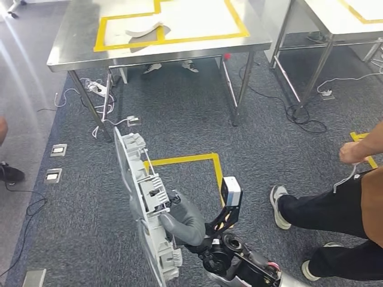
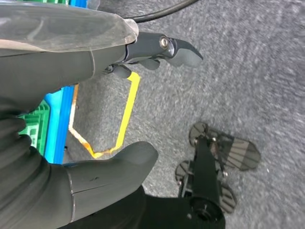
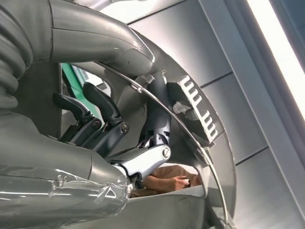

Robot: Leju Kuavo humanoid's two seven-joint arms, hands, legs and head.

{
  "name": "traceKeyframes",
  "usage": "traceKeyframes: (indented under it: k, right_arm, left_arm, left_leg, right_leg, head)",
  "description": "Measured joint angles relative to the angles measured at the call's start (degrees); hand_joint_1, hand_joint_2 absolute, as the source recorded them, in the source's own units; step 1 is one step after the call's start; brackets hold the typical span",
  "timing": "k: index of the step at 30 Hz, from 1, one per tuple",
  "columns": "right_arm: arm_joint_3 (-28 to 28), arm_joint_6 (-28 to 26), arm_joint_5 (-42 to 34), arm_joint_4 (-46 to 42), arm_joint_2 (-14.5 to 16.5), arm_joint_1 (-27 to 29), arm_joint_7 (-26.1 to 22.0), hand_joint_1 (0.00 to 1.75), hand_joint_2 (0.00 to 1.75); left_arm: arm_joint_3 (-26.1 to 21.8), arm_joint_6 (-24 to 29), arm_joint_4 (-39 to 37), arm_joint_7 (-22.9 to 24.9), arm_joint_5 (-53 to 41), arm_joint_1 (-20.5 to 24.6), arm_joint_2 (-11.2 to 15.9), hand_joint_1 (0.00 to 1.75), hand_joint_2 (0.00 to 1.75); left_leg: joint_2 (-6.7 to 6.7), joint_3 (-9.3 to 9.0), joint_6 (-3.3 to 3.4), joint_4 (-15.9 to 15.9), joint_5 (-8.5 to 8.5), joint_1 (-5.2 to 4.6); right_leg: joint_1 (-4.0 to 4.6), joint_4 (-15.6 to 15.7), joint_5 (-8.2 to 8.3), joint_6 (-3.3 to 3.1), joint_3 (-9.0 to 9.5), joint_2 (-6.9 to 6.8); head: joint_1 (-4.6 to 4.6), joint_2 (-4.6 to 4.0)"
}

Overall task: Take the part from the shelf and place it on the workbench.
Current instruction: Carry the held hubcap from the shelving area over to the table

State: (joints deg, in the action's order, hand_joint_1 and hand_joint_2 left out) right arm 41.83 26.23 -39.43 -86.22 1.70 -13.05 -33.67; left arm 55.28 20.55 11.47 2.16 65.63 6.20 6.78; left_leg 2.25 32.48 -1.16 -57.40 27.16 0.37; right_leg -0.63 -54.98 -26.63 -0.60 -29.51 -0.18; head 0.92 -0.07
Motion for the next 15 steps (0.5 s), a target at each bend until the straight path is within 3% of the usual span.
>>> traceKeyframes:
  k: [3, 4, 5, 6, 8, 9, 11, 13, 15]
  right_arm:
    - [0.05, 0.08, 0.15, -0.03, 0.01, 0.0, -0.03, 1.75, 1.75]
    - [0.08, 0.11, 0.19, -0.03, 0.01, 0.01, -0.06, 1.75, 1.75]
    - [0.1, 0.15, 0.22, -0.03, 0.01, 0.03, -0.09, 1.75, 1.75]
    - [0.12, 0.2, 0.24, -0.03, 0.01, 0.03, -0.12, 1.75, 1.75]
    - [0.13, 0.34, 0.26, -0.03, 0.01, 0.03, -0.22, 1.75, 1.75]
    - [0.13, 0.46, 0.26, -0.03, 0.01, 0.01, -0.29, 1.75, 1.75]
    - [0.15, 0.68, 0.27, -0.03, 0.01, -0.01, -0.38, 1.75, 1.75]
    - [0.18, 0.77, 0.28, -0.03, 0.01, -0.01, -0.4, 1.75, 1.75]
    - [0.19, 0.81, 0.34, -0.03, 0.01, -0.04, -0.44, 1.75, 1.75]
  left_arm:
    - [0.0, 0.0, 0.0, 0.0, 0.16, -0.18, -0.04, 0.0, 1.75]
    - [0.0, 0.01, 0.0, 0.0, 0.22, -0.3, -0.04, 0.0, 1.75]
    - [0.0, 0.01, 0.0, 0.0, 0.28, -0.42, -0.04, 0.0, 1.75]
    - [0.0, 0.02, 0.0, 0.0, 0.33, -0.48, -0.02, 0.0, 1.75]
    - [0.0, 0.02, 0.0, -0.01, 0.42, -0.51, 0.04, 0.0, 1.75]
    - [0.0, 0.03, 0.0, -0.02, 0.44, -0.47, 0.05, 0.0, 1.75]
    - [0.0, 0.03, 0.0, -0.02, 0.47, -0.37, 0.01, 0.0, 1.75]
    - [0.0, 0.04, 0.0, -0.02, 0.51, -0.33, -0.05, 0.0, 1.75]
    - [0.0, 0.07, 0.0, -0.04, 0.56, -0.37, -0.1, 0.0, 1.75]
  left_leg:
    - [-1.66, 6.15, -0.78, -11.36, 4.55, 0.3]
    - [-1.72, 7.84, -0.92, -13.92, 4.88, 0.39]
    - [-1.74, 8.52, -0.98, -14.31, 4.08, 0.49]
    - [-1.74, 7.94, -0.97, -12.24, 2.21, 0.58]
    - [-1.85, 4.52, -0.86, -4.15, -2.23, 0.71]
    - [-2.0, 2.97, -0.69, -0.65, -3.48, 0.66]
    - [-2.22, 1.66, -0.11, 2.28, -3.6, 0.51]
    - [-2.15, 1.27, 0.79, 2.53, -3.12, 0.49]
    - [-2.02, 0.37, 1.7, 2.71, -2.67, 0.54]
  right_leg:
    - [-0.14, 0.13, -0.15, -0.41, 0.16, 0.24]
    - [-0.15, 0.12, -0.26, -0.47, 0.25, 0.46]
    - [-0.18, 0.12, -0.4, -0.48, 0.4, 0.75]
    - [-0.24, 0.11, -0.59, -0.4, 0.64, 1.04]
    - [-0.35, 0.1, -1.12, 0.02, 1.2, 1.53]
    - [-0.32, 0.08, -1.42, 0.33, 1.38, 1.76]
    - [-0.15, 0.11, -1.76, 0.99, 1.6, 2.03]
    - [-0.14, 0.01, -1.93, 1.54, 1.93, 2.0]
    - [-0.23, -2.58, -3.22, 1.99, 1.06, 1.46]
  head:
    - [-1.07, 0.0]
    - [-1.26, 0.0]
    - [-1.38, 0.0]
    - [-1.45, 0.0]
    - [-1.64, 0.0]
    - [-1.82, 0.0]
    - [-1.97, 0.0]
    - [-1.73, 0.0]
    - [-1.27, 0.0]
